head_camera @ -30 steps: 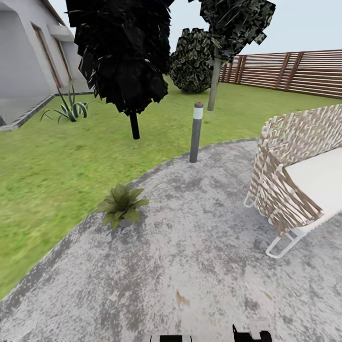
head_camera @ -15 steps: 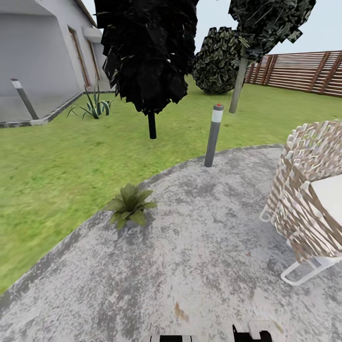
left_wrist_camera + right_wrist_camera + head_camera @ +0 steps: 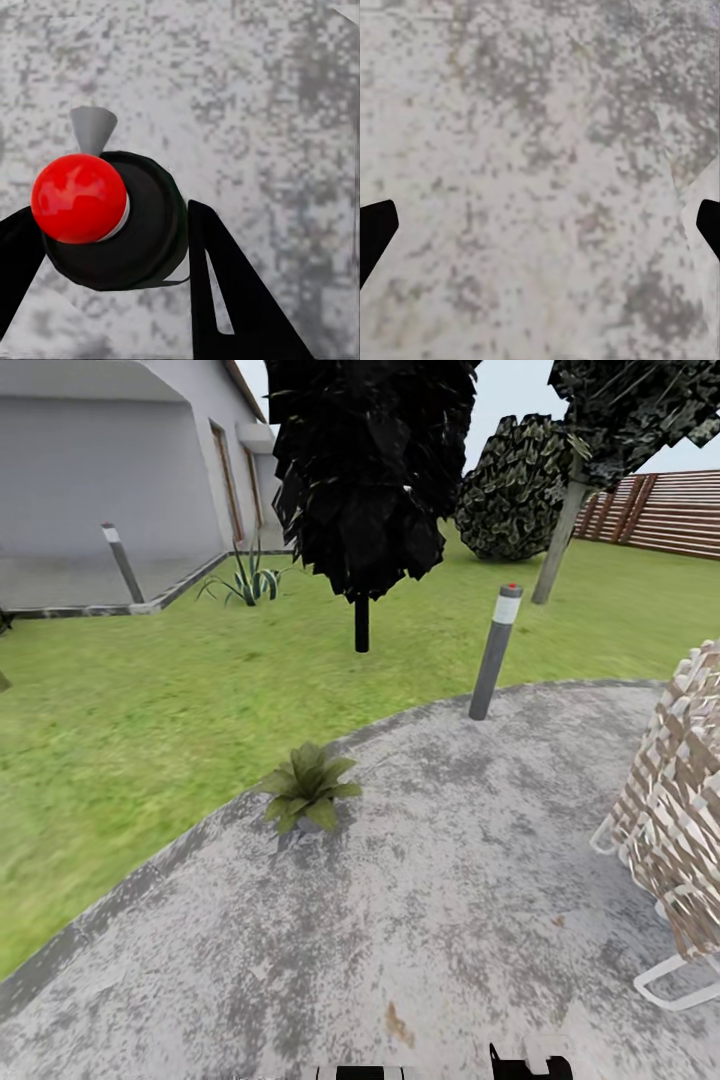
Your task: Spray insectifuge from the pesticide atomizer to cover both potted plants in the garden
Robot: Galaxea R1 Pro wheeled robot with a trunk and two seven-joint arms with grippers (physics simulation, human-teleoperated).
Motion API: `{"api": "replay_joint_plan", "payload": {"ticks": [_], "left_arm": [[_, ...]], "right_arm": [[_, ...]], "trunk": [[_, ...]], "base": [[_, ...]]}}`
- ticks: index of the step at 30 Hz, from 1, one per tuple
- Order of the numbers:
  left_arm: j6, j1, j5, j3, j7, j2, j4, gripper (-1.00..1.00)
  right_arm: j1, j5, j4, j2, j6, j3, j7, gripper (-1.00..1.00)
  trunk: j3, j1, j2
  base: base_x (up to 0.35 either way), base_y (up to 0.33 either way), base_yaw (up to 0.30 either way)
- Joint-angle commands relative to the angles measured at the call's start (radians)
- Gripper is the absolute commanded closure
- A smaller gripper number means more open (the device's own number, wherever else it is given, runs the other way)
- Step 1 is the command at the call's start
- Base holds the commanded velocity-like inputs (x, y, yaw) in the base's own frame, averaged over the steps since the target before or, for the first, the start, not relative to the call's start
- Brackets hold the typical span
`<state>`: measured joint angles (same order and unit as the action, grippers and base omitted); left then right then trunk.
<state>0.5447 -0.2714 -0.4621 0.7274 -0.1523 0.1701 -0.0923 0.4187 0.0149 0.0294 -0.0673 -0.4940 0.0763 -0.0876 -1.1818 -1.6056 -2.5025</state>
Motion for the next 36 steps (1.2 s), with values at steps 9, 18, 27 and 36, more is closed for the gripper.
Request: {"api": "replay_joint_plan", "payload": {"ticks": [9, 18, 27, 36], "left_arm": [[0.001, -0.001, -0.004, 0.009, -0.006, 0.0, 0.0, 1.0], [0.0, -0.001, -0.003, 0.01, -0.006, 0.0, 0.002, 1.0], [-0.001, -0.03, -0.336, -0.053, -0.196, 0.008, -0.029, 1.0], [-0.177, -0.24, -0.61, -0.068, -0.692, 0.007, -0.117, 1.0]], "right_arm": [[0.0, 0.001, 0.0, 0.001, -0.002, 0.008, -0.005, -1.0], [0.0, -0.005, 0.0, 0.0, -0.001, 0.011, -0.001, -1.0], [0.0, -0.184, 0.233, 0.012, 0.002, 0.178, 0.167, -1.0], [0.036, -0.278, 0.459, 0.017, 0.137, 0.198, 0.56, -1.0]], "trunk": [[0.005, 0.0, 0.0], [0.005, 0.0, 0.0], [0.005, 0.0, 0.0], [0.005, 0.0, 0.0]], "base": [[0.031, -0.264, 0.209], [0.03, -0.079, 0.008], [0.0, 0.0, 0.0], [0.0, 0.0, 0.0]]}}
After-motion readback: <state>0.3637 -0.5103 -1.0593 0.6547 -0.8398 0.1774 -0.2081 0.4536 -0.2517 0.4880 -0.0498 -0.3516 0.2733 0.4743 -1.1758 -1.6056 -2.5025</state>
